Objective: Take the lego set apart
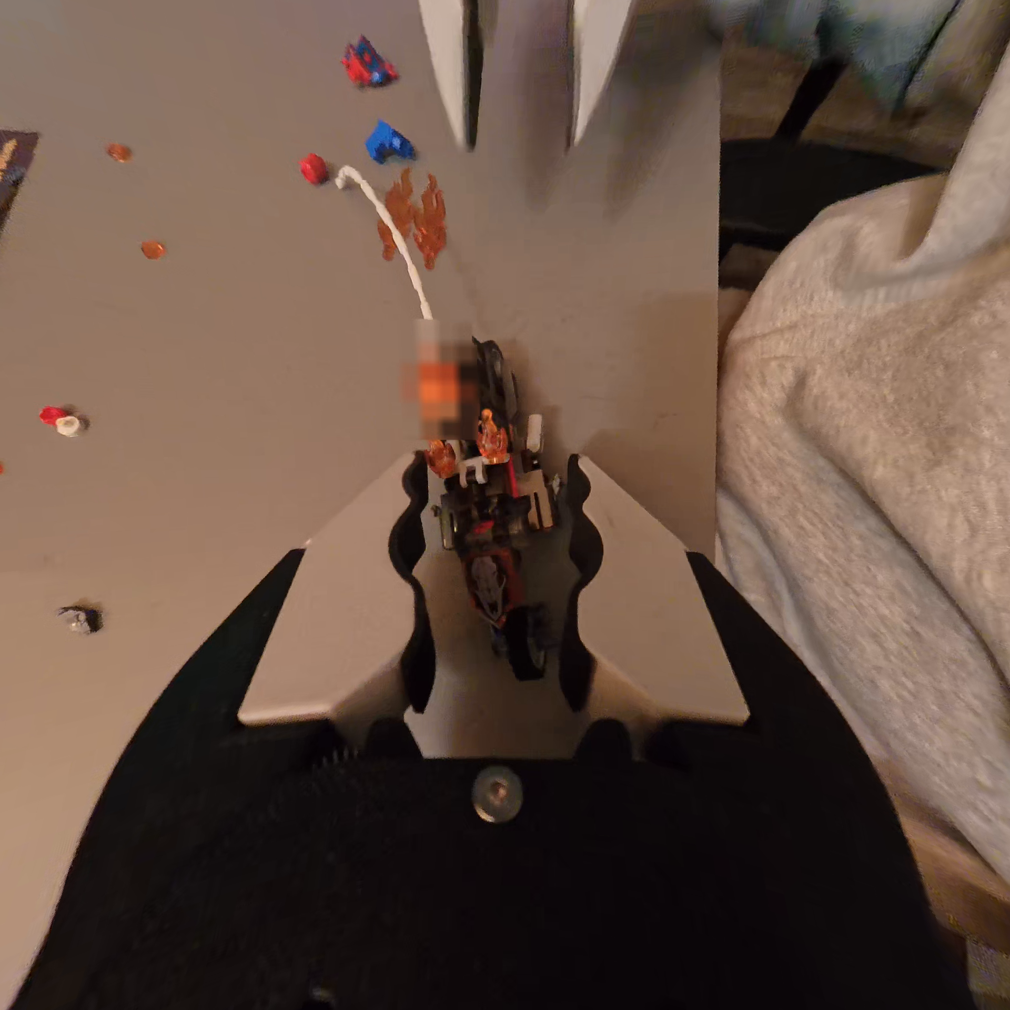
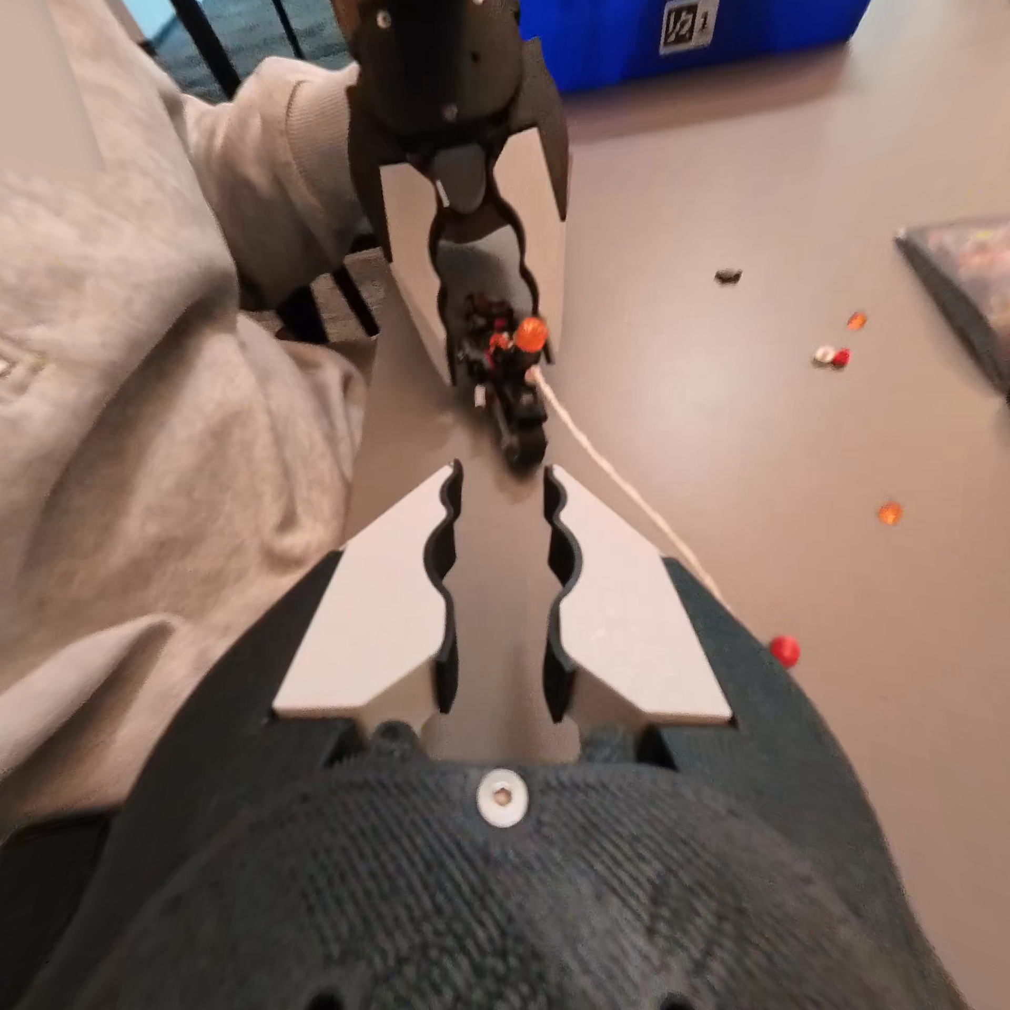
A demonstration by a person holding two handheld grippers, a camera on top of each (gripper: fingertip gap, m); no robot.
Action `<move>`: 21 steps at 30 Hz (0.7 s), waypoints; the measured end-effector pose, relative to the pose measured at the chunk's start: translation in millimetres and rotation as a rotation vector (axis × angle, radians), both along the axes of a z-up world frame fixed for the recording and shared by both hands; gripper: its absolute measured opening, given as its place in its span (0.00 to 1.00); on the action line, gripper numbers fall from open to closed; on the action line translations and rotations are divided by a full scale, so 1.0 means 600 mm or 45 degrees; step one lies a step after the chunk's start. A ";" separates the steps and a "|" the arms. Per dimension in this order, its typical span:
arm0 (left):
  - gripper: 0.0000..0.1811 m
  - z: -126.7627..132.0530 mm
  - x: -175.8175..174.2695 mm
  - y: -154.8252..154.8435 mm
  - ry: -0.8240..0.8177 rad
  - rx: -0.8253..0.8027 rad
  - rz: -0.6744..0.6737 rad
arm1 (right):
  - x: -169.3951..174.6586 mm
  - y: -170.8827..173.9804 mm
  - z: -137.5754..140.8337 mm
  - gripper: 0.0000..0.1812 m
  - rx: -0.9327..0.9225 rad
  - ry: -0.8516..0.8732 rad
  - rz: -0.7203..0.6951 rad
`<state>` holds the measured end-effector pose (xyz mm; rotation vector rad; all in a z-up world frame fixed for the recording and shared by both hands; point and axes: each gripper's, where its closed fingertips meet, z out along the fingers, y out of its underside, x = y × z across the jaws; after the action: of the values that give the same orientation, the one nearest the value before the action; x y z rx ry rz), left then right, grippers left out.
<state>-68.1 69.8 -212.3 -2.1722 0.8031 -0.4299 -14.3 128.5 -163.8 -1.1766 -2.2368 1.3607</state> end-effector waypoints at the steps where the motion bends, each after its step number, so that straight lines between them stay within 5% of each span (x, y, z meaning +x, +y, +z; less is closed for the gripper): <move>1: 0.28 0.007 0.001 0.001 -0.037 0.009 0.007 | -0.017 -0.008 -0.004 0.17 0.037 0.027 -0.013; 5: 0.26 0.019 -0.005 0.008 -0.077 0.018 0.065 | -0.068 -0.037 -0.025 0.19 0.172 0.037 0.029; 9: 0.21 0.014 -0.013 0.017 -0.044 0.022 0.130 | -0.093 -0.061 -0.027 0.27 0.035 -0.108 0.093; 21: 0.18 0.026 0.012 0.009 -0.051 0.180 0.006 | -0.085 -0.060 -0.048 0.09 -0.067 -0.299 0.091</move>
<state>-60.7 75.4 -196.6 -2.0284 0.7826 -0.4009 -65.5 92.3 -192.6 -1.3499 -2.4377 1.3789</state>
